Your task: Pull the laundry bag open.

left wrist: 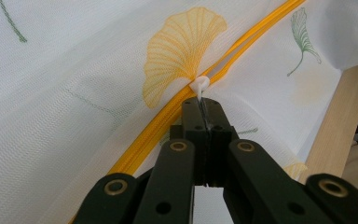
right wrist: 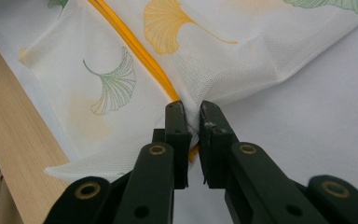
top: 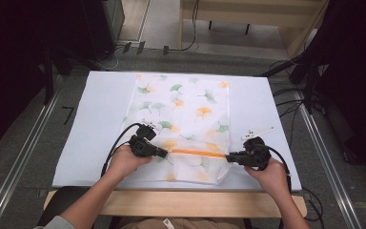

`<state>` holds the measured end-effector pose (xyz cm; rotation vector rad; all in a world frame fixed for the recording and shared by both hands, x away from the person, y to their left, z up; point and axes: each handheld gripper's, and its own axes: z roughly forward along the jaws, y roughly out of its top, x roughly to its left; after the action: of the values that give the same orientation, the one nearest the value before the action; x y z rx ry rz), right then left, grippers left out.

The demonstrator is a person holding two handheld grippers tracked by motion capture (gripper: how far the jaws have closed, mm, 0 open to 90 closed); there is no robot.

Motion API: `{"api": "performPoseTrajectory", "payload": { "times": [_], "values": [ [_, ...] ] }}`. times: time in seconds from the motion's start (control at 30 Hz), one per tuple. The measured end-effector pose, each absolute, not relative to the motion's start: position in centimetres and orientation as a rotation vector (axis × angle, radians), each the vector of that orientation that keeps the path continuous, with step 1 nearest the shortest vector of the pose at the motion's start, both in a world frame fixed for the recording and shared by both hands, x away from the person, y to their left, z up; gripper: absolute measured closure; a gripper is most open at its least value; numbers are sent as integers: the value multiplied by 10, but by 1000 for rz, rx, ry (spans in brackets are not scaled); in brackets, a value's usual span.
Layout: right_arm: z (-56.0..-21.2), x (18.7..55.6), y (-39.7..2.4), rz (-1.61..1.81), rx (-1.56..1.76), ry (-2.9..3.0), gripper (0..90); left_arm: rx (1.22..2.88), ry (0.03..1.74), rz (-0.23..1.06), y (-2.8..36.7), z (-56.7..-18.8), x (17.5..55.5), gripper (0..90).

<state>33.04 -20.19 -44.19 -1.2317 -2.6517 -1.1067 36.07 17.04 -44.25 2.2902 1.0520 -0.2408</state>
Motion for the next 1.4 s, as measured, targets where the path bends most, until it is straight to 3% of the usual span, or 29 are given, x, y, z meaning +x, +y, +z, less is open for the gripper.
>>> {"api": "performPoseTrajectory", "payload": {
  "times": [1.4],
  "values": [
    [-443, 348, -203, -1090, -1217, -2649, 851, 2249, 1171, -198, 206, -444, 359, 900]
  ]
}}
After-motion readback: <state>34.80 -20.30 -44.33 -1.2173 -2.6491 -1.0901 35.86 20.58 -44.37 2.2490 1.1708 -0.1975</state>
